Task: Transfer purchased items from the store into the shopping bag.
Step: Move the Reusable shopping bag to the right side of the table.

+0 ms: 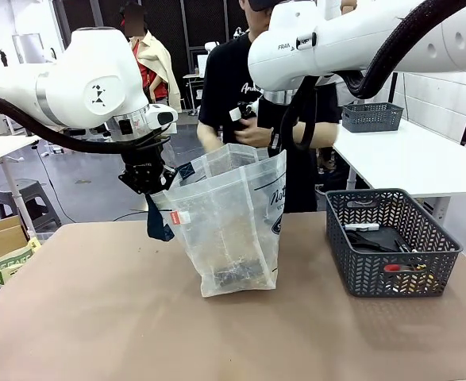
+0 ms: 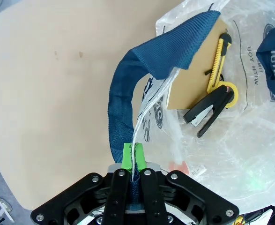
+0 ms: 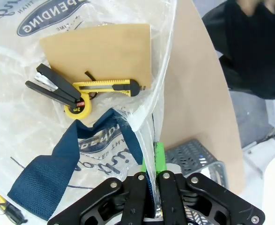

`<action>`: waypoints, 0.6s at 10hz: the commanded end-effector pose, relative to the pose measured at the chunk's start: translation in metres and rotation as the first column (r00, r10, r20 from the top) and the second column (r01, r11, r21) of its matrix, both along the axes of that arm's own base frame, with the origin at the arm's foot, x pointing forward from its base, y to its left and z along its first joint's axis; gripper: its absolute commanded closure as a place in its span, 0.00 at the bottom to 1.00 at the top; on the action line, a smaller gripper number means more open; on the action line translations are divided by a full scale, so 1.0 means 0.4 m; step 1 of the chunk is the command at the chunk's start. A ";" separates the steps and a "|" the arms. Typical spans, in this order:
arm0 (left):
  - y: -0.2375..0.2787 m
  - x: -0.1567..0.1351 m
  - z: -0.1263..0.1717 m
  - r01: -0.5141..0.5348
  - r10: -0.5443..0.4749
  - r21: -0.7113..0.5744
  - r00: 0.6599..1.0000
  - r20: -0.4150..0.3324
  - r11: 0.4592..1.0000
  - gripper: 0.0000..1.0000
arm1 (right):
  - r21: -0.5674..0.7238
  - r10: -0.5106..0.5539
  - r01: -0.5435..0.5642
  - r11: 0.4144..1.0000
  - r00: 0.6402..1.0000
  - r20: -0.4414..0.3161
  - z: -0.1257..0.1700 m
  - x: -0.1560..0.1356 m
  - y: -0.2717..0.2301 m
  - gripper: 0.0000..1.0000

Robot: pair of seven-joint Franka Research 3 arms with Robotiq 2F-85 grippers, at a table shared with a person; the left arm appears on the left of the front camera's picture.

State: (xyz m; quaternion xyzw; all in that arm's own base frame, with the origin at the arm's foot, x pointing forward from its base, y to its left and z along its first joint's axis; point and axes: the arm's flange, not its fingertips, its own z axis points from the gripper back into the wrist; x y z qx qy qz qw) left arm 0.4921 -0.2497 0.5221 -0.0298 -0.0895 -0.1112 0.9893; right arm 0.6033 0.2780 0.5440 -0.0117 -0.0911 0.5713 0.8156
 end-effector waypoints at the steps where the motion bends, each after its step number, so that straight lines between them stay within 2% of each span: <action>1: 0.002 -0.001 0.004 -0.008 0.008 -0.007 1.000 0.000 1.000 1.00 | 0.001 -0.007 0.007 1.000 1.000 0.002 0.002 0.000 -0.003 1.00; 6: 0.002 -0.001 0.004 -0.008 0.008 -0.007 1.000 0.000 1.000 1.00 | 0.001 -0.007 0.007 1.000 1.000 0.002 0.002 0.000 -0.003 1.00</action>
